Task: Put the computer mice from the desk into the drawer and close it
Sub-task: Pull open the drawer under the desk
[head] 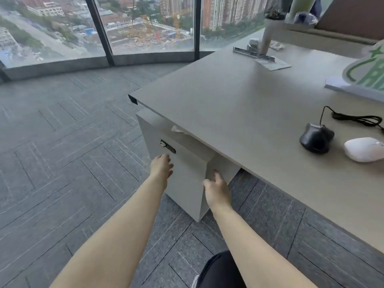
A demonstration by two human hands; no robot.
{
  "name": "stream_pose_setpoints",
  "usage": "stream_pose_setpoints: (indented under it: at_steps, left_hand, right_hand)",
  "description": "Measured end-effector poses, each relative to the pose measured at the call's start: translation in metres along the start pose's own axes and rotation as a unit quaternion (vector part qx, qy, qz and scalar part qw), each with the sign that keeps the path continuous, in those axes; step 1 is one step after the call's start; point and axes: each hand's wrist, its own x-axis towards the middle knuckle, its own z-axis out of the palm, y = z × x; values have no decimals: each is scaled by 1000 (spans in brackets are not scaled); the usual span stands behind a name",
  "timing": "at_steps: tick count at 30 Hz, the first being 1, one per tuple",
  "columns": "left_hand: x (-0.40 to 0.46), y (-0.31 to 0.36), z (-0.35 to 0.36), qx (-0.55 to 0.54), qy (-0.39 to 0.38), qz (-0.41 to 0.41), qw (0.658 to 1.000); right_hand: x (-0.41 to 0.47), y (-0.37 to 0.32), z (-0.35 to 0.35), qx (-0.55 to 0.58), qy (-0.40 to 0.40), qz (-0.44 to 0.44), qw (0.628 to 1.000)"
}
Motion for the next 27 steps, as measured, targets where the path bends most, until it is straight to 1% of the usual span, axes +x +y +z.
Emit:
stream_pose_setpoints:
  at_steps: [2,4,7,10,15,17,19,22,27]
  left_hand:
    - [13,8,10,-32,24,-15,999]
    - [24,17,17,-53,31,-22,998]
    - [46,23,21,-47,67,-23,996]
    - [66,20,22,-52,92,-19,994]
    - [71,20,27,-83,122,-3,989]
    - [70,18,25,-87,121,-2,989]
    - [65,15,15,-68,111,-6,991]
    - [53,8,-11,-87,139,-5,986]
    - [23,-18,-80,-103,159,-10,982]
  right_hand:
    - [10,0,5,6,-7,-10,1000]
    - [19,6,12,19,1,-18,1000]
    - [26,18,24,32,24,-26,999]
    - [25,16,27,39,42,-24,998]
    - [29,21,29,42,49,-23,998]
    - [25,20,28,36,42,-28,998]
    - [15,20,28,23,32,-40,998]
    - [-6,23,26,-13,7,-55,998]
    - [-37,43,39,-22,-77,-42,996]
